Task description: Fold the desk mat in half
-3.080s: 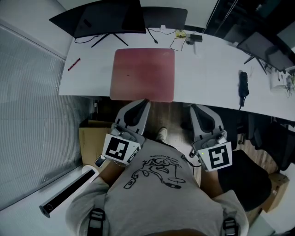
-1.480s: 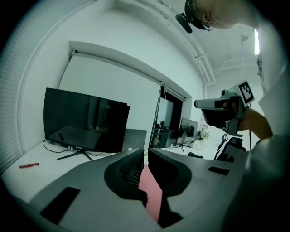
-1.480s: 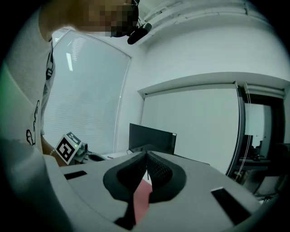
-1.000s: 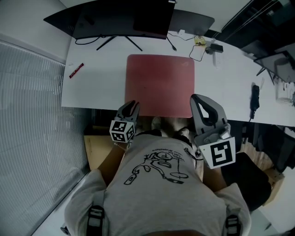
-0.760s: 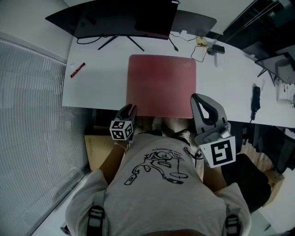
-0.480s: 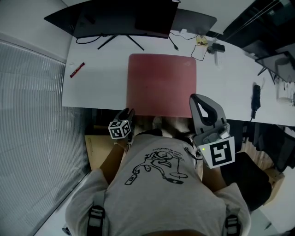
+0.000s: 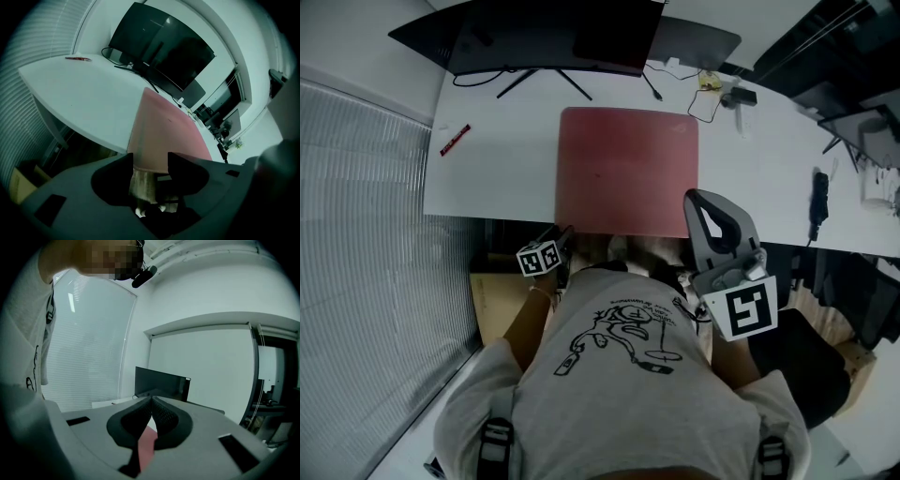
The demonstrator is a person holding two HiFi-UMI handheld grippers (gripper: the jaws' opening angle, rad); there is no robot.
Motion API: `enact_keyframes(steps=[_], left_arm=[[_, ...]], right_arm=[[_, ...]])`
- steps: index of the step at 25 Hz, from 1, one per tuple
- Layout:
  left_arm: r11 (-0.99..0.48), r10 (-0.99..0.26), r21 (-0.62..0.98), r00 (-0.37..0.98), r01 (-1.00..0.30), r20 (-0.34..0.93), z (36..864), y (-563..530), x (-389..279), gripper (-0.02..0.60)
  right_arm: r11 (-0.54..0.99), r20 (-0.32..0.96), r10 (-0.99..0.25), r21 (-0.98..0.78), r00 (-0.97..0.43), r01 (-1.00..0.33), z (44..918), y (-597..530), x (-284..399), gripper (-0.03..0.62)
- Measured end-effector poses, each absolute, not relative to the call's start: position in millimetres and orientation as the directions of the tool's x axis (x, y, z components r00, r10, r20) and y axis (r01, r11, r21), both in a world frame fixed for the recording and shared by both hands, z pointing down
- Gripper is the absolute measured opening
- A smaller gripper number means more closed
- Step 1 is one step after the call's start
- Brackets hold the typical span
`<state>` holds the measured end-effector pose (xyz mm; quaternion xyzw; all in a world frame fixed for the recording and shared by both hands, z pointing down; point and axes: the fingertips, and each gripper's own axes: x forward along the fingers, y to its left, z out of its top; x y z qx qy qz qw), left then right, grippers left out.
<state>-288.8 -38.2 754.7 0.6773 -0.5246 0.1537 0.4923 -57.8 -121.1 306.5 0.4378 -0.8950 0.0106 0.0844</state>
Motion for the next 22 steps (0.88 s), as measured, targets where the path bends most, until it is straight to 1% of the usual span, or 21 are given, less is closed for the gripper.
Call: enact_keyframes(steps=[4,12,13,15,22], left_arm=[[0.080,-0.564,0.568,0.433,-0.819,0.703,761.9,-40.8,-285.1,0.249],[0.097,-0.563,0.569,0.427,-0.816,0.708,763.7,-36.7,-286.6,0.250],[0.107,-0.557,0.567,0.423,-0.817,0.715,765.5,-35.3,-287.2,0.253],[0.130,-0.545,0.570,0.422,-0.812,0.725,770.0,-32.6,-288.6,0.279],[0.174,-0.562,0.646,0.463,-0.743,0.685,779.1,-34.3,-290.9,0.278]], right_arm=[[0.613,0.160,-0.785,0.057,-0.599,-0.788,306.5,-121.4,-55.4,0.006],[0.616,0.162,-0.783,0.064,-0.601,-0.785,307.3,-118.8,-55.5,0.006],[0.617,0.160,-0.782,0.065,-0.602,-0.784,306.4,-118.6,-56.1,0.006],[0.619,0.159,-0.781,0.065,-0.604,-0.783,304.9,-118.1,-57.0,0.006],[0.617,0.156,-0.783,0.071,-0.603,-0.784,305.3,-118.0,-57.1,0.006]])
